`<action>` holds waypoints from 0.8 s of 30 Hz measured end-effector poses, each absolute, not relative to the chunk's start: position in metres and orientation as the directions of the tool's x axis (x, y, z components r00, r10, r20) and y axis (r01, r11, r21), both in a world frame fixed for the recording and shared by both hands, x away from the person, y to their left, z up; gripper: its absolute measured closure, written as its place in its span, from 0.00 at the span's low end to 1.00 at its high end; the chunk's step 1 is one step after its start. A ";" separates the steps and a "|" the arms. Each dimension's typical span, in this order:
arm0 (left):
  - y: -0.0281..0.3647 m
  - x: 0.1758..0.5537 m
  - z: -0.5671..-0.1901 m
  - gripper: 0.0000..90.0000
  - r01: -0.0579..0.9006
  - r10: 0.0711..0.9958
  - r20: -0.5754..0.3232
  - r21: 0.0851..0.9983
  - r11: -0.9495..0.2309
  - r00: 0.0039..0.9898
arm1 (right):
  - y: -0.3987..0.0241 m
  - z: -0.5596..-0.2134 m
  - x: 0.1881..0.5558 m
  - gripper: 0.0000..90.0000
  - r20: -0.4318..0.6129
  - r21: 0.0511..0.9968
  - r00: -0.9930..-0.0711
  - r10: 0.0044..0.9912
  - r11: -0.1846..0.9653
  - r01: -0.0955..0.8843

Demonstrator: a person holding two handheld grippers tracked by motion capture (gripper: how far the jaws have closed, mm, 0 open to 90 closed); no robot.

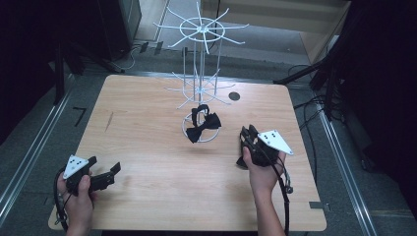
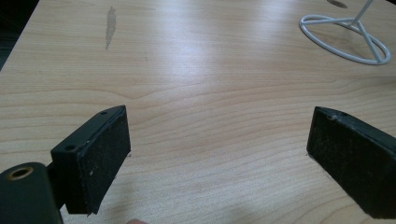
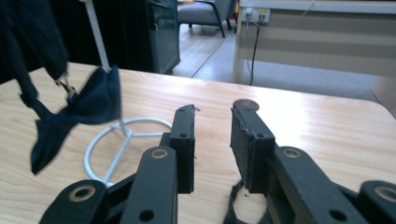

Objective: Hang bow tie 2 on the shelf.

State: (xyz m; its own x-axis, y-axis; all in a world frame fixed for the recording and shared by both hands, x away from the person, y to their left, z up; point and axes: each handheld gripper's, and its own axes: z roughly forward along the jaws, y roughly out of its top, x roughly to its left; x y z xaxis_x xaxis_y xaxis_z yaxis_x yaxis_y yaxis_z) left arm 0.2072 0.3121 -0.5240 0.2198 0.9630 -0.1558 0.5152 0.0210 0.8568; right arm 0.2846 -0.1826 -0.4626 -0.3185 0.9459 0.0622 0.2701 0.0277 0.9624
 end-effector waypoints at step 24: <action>0.312 0.207 -0.524 0.08 0.514 0.963 -0.158 0.857 0.024 0.219 | -0.202 -0.509 0.301 0.75 0.108 0.918 -0.218 0.970 -0.014 0.396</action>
State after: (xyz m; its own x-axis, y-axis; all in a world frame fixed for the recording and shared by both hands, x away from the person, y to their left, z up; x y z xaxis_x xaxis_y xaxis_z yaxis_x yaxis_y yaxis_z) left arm 0.2071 0.3123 -0.5240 0.2193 0.9628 -0.1579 0.5141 0.0235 0.8574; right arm 0.3012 -0.2024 -0.5085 -0.2181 0.9699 0.1084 0.3960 -0.0136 0.9181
